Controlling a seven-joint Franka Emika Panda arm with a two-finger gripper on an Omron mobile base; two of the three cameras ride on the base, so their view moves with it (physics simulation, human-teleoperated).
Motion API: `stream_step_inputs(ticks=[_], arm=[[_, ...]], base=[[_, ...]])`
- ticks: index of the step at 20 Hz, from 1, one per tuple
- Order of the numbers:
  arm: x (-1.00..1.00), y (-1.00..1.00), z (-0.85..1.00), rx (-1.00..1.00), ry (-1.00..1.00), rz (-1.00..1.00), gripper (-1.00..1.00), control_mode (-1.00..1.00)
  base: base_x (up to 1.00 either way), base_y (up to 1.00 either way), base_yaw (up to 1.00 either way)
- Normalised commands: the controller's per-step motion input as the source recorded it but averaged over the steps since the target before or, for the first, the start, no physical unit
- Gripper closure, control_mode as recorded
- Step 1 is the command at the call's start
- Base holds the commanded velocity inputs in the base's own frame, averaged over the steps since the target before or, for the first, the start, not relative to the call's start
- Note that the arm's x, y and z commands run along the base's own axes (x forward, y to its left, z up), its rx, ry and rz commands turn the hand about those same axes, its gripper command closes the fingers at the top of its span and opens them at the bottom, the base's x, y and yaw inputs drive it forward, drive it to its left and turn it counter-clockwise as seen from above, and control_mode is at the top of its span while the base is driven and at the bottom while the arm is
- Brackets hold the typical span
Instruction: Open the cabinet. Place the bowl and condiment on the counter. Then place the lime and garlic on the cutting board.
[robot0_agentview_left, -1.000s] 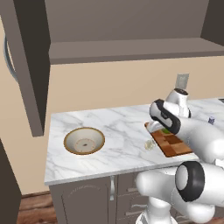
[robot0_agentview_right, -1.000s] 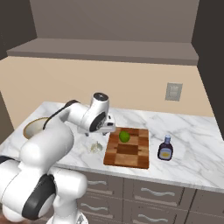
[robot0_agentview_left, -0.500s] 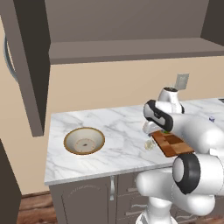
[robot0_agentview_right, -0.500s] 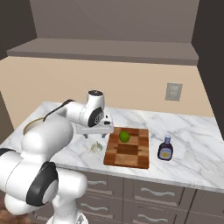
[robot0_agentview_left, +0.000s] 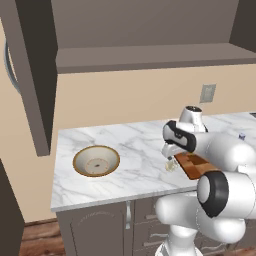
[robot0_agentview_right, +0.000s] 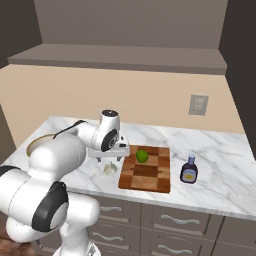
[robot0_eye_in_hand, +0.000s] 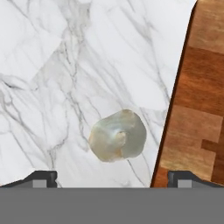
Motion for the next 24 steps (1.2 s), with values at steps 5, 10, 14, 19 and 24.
stream_step_inputs(ticks=[5,10,14,19,24], arm=[[0.0,0.0,-0.07,0.0,-0.08,0.0,-1.0,-1.0],[0.0,0.0,-0.22,0.0,-0.06,0.0,-1.0,-1.0],[0.0,0.0,-0.13,0.0,-0.02,0.0,-1.0,-1.0],[0.0,0.01,-0.07,0.0,0.0,0.0,-1.0,-1.0],[0.0,0.05,-0.1,0.0,0.0,0.0,-1.0,-1.0]], base=[[0.0,0.0,0.0],[0.0,0.0,0.0],[0.0,0.0,0.0],[0.0,0.0,0.0],[0.0,0.0,0.0]])
